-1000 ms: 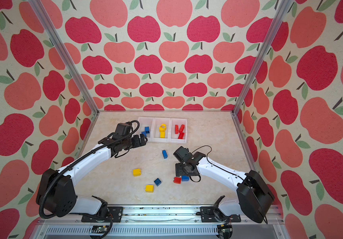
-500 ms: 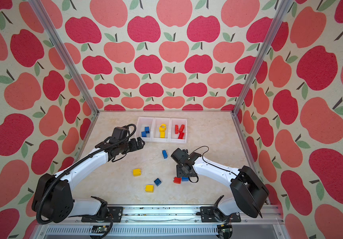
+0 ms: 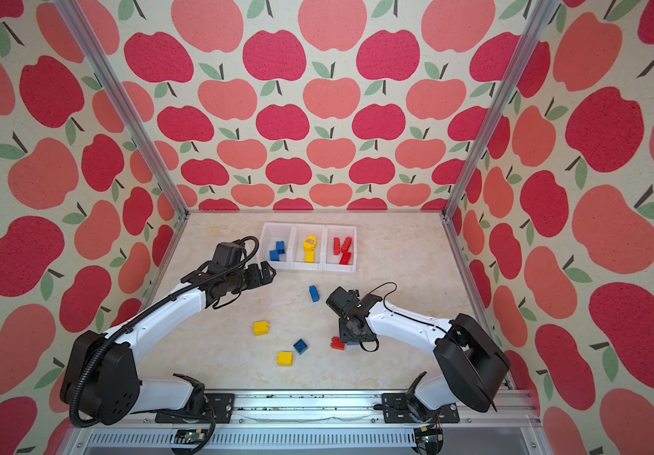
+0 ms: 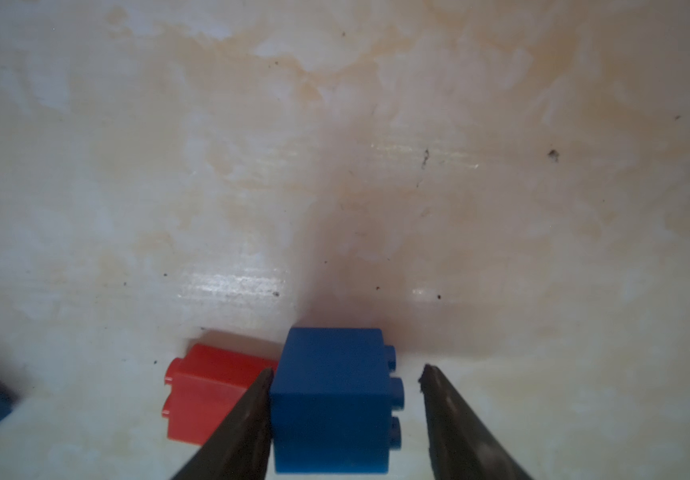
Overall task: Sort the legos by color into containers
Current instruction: 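Grasp the tall blue brick with the right gripper while the left withdraws, then carry the tall blue brick into the compartment holding blue bricks and release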
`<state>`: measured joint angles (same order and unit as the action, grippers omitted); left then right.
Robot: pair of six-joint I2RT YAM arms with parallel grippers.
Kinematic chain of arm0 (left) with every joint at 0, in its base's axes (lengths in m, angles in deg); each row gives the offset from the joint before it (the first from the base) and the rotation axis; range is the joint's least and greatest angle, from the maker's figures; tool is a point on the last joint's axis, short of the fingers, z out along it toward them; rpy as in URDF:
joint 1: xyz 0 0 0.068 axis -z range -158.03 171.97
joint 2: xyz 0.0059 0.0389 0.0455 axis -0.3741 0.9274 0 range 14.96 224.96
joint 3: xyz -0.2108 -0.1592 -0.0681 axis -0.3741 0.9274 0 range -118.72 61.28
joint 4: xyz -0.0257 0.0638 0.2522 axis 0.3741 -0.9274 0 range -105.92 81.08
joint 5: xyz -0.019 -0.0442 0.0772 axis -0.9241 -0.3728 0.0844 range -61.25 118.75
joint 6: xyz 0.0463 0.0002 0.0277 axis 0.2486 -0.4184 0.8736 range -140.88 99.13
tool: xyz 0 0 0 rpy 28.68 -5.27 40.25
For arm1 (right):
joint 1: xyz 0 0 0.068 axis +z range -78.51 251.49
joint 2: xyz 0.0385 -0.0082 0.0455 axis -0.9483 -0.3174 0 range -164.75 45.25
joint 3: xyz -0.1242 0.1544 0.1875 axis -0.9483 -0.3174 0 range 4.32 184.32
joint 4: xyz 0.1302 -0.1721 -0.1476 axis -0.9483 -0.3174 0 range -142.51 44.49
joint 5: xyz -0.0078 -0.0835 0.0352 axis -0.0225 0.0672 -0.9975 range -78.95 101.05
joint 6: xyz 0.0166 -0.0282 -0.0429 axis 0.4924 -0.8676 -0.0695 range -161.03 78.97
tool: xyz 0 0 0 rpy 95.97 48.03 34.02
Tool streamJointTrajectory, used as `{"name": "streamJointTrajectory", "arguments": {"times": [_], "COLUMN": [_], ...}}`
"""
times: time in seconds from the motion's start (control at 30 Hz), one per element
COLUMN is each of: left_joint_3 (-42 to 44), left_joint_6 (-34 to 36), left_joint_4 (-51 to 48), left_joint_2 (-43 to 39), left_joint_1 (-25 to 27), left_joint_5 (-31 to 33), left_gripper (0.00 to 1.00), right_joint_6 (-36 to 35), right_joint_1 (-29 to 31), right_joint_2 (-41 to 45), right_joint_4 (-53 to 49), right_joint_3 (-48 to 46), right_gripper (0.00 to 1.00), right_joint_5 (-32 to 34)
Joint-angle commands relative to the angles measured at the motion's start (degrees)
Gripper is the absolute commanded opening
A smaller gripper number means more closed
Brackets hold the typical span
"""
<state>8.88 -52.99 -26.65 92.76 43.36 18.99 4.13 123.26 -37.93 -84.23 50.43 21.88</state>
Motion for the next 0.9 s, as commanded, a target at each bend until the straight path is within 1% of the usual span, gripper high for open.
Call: {"name": "streamJointTrajectory", "arguments": {"times": [0.0,0.33,0.4,0.67,0.87], "left_joint_3": [0.9,1.4,1.6,3.4,5.7], "left_joint_6": [-0.6,-0.7,-0.7,-1.1,-1.3], "left_joint_4": [0.1,0.0,0.0,0.2,0.3], "left_joint_2": [-1.4,-2.1,-2.1,-3.4,-5.2], "left_joint_1": [-0.3,-0.8,-0.9,-1.9,-3.1], "left_joint_5": [-0.3,-0.2,-0.3,-0.8,-1.0], "left_gripper": [0.99,0.99,0.99,0.99,0.99], "right_joint_6": [0.9,1.0,0.9,-1.6,-6.9], "right_joint_1": [0.4,0.4,0.4,0.3,0.4], "right_joint_2": [-1.2,-1.4,-1.1,0.4,-1.1], "right_joint_4": [1.0,0.7,0.4,-1.4,-0.9], "right_joint_3": [-0.7,-0.2,0.0,4.9,12.6], "right_gripper": [0.56,0.39,0.37,0.35,0.34], "right_joint_5": [-1.0,-0.9,-0.8,0.1,1.3]}}
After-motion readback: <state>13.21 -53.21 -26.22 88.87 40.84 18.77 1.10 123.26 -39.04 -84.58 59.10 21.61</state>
